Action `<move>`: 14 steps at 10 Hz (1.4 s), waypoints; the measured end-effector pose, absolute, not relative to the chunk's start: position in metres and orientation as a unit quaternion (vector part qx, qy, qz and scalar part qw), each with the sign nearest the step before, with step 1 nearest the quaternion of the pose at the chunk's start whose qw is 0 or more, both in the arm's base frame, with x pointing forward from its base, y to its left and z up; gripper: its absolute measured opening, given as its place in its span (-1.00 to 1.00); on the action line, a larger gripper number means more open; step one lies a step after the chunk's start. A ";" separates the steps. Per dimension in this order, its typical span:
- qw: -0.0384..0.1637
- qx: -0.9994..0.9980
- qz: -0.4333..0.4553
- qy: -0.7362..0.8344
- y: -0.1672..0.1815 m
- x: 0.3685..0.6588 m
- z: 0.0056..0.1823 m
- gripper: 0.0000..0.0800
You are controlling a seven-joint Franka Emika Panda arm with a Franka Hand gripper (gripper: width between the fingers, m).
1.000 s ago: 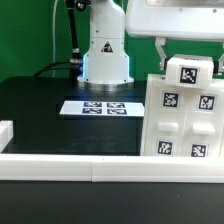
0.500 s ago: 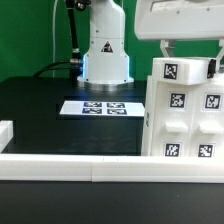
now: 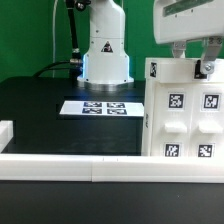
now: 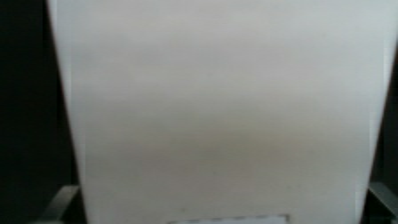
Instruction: Assemble cabinet
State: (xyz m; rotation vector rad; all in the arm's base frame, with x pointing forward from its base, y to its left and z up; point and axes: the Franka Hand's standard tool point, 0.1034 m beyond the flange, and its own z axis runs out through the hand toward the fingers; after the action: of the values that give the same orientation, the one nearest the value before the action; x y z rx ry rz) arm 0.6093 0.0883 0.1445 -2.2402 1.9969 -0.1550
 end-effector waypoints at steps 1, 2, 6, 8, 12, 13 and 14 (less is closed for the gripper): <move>0.074 -0.703 -0.044 0.706 0.089 0.609 0.144 0.40; 0.079 -0.672 -0.038 0.735 0.089 0.609 0.144 0.40; 0.086 -0.612 -0.023 0.786 0.090 0.608 0.144 0.54; 0.085 -0.617 -0.023 0.782 0.092 0.608 0.144 0.90; 0.085 -0.628 -0.024 0.773 0.094 0.608 0.143 1.00; 0.085 -0.631 -0.024 0.770 0.095 0.607 0.143 0.99; 0.085 -0.634 -0.025 0.768 0.095 0.607 0.143 0.99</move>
Offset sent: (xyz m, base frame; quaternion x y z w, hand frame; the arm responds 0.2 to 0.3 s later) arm 0.0008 0.0008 -0.0005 -0.0019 -0.0026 0.1785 0.9839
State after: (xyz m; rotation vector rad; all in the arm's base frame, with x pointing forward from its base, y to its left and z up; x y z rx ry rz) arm 0.6074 0.0950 0.1433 -1.8919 2.2907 -0.0732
